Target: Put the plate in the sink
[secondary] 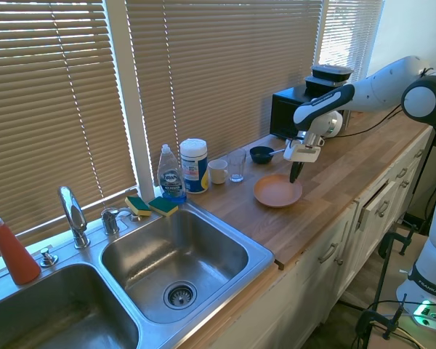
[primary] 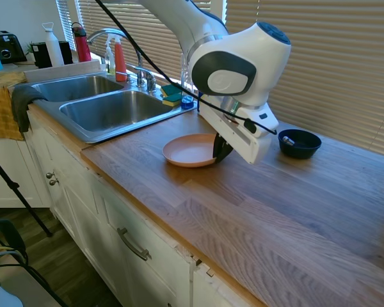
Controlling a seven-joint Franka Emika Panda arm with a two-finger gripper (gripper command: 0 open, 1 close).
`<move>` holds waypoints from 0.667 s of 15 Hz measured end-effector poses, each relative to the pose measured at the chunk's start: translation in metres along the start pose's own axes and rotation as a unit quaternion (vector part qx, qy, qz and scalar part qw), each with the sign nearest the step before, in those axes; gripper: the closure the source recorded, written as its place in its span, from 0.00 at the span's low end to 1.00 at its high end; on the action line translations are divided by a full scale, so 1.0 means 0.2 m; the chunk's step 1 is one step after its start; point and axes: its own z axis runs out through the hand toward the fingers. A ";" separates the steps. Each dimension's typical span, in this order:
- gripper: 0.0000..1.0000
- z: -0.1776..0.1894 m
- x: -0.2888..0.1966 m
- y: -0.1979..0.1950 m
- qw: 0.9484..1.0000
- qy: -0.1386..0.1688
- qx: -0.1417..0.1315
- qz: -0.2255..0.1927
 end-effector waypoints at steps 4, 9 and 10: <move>1.00 -0.23 -0.15 -0.07 0.999 -0.009 0.022 -0.027; 1.00 -0.40 -0.59 -0.33 0.998 0.007 0.022 -0.060; 1.00 -0.40 -0.72 -0.43 0.998 0.011 0.017 -0.067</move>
